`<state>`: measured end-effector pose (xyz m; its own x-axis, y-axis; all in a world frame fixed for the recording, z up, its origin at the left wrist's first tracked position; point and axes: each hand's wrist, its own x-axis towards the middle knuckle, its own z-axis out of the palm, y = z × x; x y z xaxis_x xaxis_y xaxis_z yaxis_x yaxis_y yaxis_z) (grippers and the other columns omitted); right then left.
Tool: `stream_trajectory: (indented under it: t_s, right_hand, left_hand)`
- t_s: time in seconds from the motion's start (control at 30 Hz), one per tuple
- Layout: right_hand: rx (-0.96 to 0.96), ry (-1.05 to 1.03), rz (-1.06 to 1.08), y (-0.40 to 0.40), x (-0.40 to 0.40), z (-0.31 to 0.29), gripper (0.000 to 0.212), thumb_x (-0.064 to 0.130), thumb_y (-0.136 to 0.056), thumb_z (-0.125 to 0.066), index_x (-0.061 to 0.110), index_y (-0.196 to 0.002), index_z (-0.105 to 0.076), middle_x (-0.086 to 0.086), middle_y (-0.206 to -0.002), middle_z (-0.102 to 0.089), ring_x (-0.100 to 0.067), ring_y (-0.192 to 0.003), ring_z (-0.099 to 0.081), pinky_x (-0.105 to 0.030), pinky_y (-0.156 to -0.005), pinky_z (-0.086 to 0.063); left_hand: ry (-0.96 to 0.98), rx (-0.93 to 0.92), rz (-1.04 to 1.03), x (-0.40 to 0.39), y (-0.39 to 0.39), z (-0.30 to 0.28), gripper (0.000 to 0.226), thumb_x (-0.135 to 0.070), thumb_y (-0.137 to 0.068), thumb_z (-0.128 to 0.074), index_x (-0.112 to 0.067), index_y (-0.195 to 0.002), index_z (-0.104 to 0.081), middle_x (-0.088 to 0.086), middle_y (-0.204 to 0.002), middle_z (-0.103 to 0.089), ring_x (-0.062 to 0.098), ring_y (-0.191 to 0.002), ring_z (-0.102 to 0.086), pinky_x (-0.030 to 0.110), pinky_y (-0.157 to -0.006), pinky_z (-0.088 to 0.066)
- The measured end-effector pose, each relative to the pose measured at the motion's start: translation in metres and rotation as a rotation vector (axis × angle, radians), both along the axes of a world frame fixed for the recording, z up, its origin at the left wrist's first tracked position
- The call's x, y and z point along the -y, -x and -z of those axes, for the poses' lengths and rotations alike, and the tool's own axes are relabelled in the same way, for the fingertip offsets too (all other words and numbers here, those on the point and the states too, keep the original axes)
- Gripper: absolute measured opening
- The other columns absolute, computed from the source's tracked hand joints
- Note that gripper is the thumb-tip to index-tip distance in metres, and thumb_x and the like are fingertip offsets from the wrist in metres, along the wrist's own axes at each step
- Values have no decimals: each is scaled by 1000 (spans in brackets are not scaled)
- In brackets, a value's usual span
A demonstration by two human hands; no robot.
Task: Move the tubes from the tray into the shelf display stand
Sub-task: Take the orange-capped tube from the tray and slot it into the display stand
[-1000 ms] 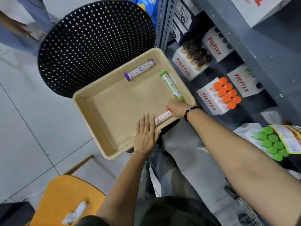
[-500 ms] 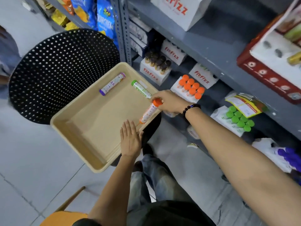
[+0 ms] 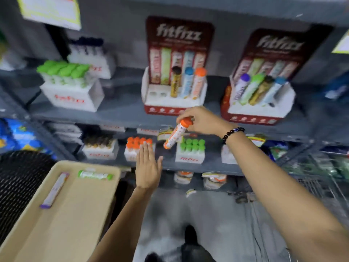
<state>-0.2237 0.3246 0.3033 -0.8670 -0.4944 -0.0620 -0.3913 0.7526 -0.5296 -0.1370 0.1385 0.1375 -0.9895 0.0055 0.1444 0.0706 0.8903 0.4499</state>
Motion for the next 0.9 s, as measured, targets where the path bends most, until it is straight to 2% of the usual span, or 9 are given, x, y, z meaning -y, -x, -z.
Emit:
stream_trajectory:
  t_s: [0.1,0.2,0.27,0.33,0.4,0.5,0.7,0.83,0.9]
  right_hand:
    - [-64,-30,81,4,-69,-32,37,-6,-73,-65,10,-106,-71,-9,-108,-70,-12,-93,-57,-25,-85,-42]
    - [-136,-58,145,8,-129,-55,37,-8,-73,-62,9,-105,-71,-9,-107,-71,-16,-95,-61,-25,-87,-44]
    - [-156,-89,173,14,-164,-65,37,-9,-72,-62,8,-104,-72,-10,-106,-72,-19,-96,-62,-27,-84,-46]
    - [-131,-126,217,19,-195,-73,39,-7,-71,-65,11,-105,-71,-8,-106,-71,-19,-96,-62,-31,-84,-48]
    - [-102,-160,272,25,-223,-79,38,-2,-73,-68,15,-107,-71,-4,-106,-69,-19,-93,-62,-35,-81,-51]
    - [-79,-152,361,30,-252,-88,33,5,-71,-74,18,-101,-72,4,-90,-61,-25,-78,-65,-37,-68,-57]
    - [-169,-186,478,42,-280,-95,12,15,-70,-72,6,-75,-68,-7,-74,-62,-21,-71,-56,-27,-57,-42]
    - [-128,-149,528,44,-286,-99,23,16,-83,-64,14,-105,-70,-3,-90,-61,-15,-74,-56,-26,-69,-52]
    - [-94,-75,556,44,-287,-100,19,12,-86,-61,9,-100,-73,-7,-92,-67,-13,-71,-62,-24,-68,-57]
  left_hand:
    - [0,-82,136,-53,33,-24,65,-40,-96,-23,10,-137,-28,30,-145,-29,42,-136,-26,48,-113,-17]
    - [-3,-135,223,-109,67,-40,59,-32,-98,-37,7,-140,-22,27,-148,-24,40,-139,-21,47,-115,-15]
    - [5,-152,259,-143,89,-48,59,-34,-99,-30,6,-140,-21,26,-149,-23,39,-139,-20,45,-116,-13]
    - [31,-132,287,-171,108,-52,64,-40,-95,-21,6,-141,-19,26,-150,-21,37,-140,-17,42,-117,-10]
    - [49,-120,302,-191,125,-50,62,-35,-97,-28,6,-142,-15,25,-151,-16,35,-142,-13,41,-118,-8]
    - [109,-70,304,-210,144,-42,63,-36,-99,-31,2,-144,-8,20,-154,-9,30,-143,-6,37,-118,-2]
    - [204,81,312,-222,159,-24,63,-44,-98,-18,-4,-146,-5,15,-157,-3,27,-144,1,38,-119,-1]
    - [287,82,313,-221,162,-17,63,-46,-97,-10,-7,-146,-4,12,-157,-4,26,-144,0,38,-118,0]
    - [291,79,309,-221,162,-16,64,-47,-96,-9,-8,-146,-4,11,-157,-3,25,-144,1,37,-118,0]
